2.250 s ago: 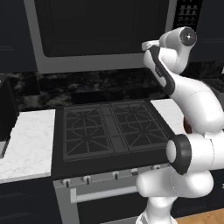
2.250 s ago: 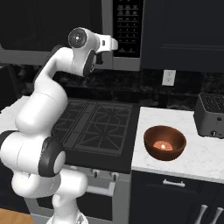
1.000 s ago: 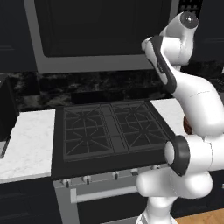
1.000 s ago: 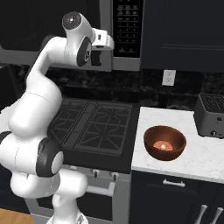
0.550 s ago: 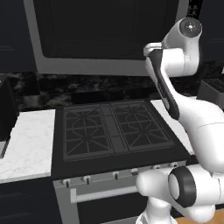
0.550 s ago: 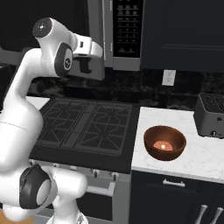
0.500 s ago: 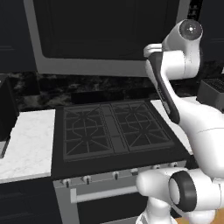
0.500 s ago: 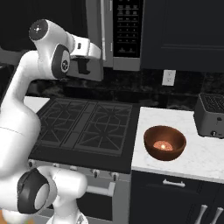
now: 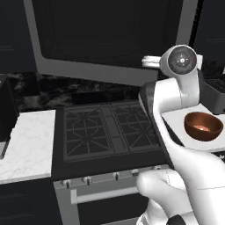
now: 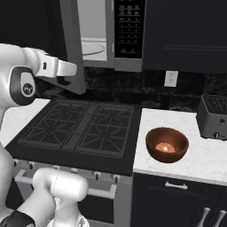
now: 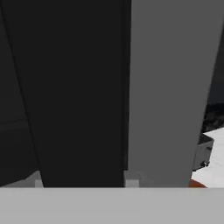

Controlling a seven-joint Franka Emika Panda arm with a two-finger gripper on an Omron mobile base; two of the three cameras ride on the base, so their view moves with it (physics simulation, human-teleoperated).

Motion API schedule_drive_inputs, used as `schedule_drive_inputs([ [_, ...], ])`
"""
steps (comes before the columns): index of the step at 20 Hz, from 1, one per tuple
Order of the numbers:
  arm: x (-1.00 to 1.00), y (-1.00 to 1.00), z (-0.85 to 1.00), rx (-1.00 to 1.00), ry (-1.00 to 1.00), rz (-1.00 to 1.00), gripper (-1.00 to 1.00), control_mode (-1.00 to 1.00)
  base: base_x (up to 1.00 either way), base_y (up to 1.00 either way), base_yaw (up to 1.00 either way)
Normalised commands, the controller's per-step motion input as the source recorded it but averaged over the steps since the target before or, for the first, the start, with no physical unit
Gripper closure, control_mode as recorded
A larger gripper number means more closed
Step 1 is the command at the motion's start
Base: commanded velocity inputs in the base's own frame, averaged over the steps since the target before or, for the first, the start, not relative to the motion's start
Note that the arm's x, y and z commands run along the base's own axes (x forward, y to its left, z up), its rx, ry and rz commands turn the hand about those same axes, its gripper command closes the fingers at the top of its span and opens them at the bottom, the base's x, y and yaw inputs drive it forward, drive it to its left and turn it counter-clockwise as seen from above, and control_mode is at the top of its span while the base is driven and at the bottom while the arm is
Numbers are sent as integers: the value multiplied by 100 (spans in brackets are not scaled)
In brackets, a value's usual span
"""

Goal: Open the microwave, place the bowl with waffle inside the microwave, then close the microwave door and turn it on.

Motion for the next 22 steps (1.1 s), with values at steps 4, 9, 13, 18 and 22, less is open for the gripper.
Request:
schedule_drive_inputs([
  [4,-100,65,0,-8,-1,-20,100,-100,0,0,0],
  [9,-100,93,0,-13,0,-21,100,-100,0,0,0],
  [13,-90,99,-8,-15,0,-20,-100,-100,0,0,0],
  [18,16,25,-7,-3,3,-4,-100,-100,0,0,0],
  [22,24,0,-5,0,-2,0,-100,-100,0,0,0],
])
